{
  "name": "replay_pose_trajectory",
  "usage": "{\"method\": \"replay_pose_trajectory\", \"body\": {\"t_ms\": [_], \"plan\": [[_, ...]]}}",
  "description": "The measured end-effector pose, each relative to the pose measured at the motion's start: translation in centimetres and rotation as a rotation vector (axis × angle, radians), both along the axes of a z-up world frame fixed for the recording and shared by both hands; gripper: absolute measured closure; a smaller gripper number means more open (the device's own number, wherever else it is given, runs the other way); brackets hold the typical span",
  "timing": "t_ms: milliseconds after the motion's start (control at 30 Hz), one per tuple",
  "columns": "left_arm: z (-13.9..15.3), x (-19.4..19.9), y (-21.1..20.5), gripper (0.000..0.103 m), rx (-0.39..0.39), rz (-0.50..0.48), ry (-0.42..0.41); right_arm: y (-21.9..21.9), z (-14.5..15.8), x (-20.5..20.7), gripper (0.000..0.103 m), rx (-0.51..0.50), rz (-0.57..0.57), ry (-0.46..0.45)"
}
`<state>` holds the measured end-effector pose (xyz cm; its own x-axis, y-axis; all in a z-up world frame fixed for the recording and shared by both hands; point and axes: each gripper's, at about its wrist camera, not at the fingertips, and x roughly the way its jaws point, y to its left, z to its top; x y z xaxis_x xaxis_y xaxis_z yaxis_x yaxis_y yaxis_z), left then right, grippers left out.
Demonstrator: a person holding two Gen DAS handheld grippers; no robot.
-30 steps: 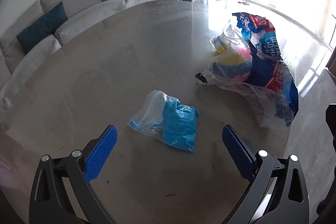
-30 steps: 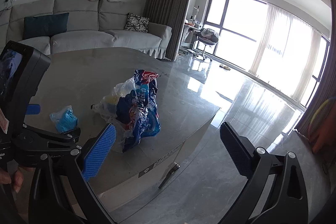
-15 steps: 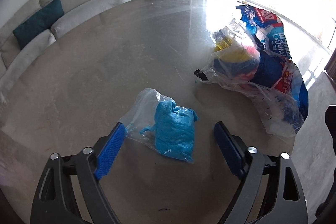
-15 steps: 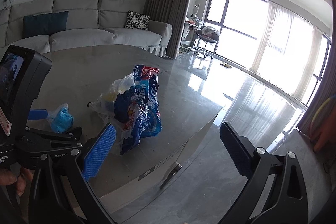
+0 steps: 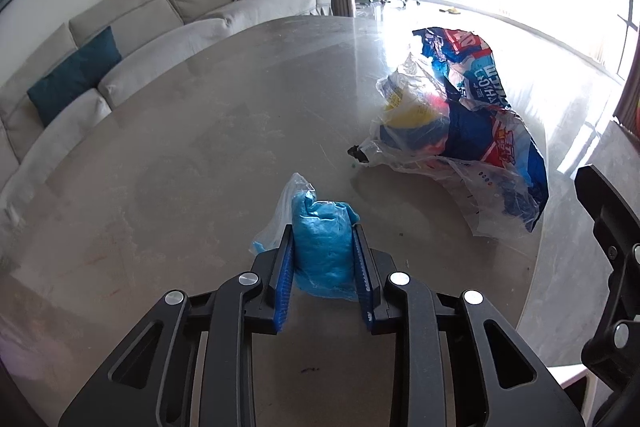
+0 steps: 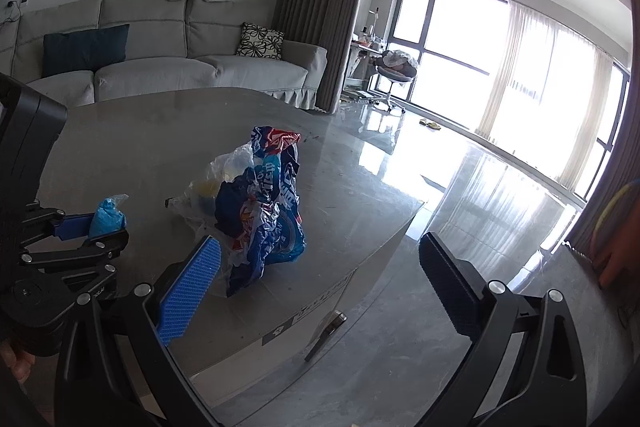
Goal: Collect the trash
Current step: 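Grasp the colourful snack wrapper bag with the right gripper while the left holds the blue bag, then carry both bags over the white bin and open both grippers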
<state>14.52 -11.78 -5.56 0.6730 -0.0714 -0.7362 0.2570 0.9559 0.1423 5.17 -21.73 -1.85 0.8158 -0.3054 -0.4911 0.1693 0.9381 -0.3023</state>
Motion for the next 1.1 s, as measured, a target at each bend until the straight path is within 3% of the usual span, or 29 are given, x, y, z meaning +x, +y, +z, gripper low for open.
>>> {"method": "replay_pose_trajectory", "body": {"t_ms": [200,400,433,467,567,833,1100], "plan": [[2.7,-1.6,0.8,0.075,-0.008,0.000,-0.069,0.4,-0.4,2.7,0.004,0.022,0.002,0.000],[4.1,-2.0,1.8,0.075,-0.007,0.006,-0.089,0.7,-3.2,6.8,0.005,0.102,0.011,0.118],[4.2,-1.9,2.1,0.075,-0.007,0.012,-0.091,0.8,-3.7,7.1,0.019,0.110,0.015,0.130],[4.4,-1.7,2.3,0.075,-0.007,0.017,-0.090,1.0,-4.1,7.2,0.060,0.110,0.018,0.146],[4.5,-1.4,3.2,0.075,0.000,0.027,-0.091,1.3,-4.1,6.6,0.081,0.115,0.031,0.153],[5.7,-2.5,3.9,0.075,-0.027,0.036,-0.100,1.7,0.5,2.6,0.084,0.093,0.073,0.053],[8.0,-7.4,3.6,0.075,-0.084,-0.007,-0.119,2.3,5.9,-4.2,0.084,0.081,0.100,-0.031]]}}
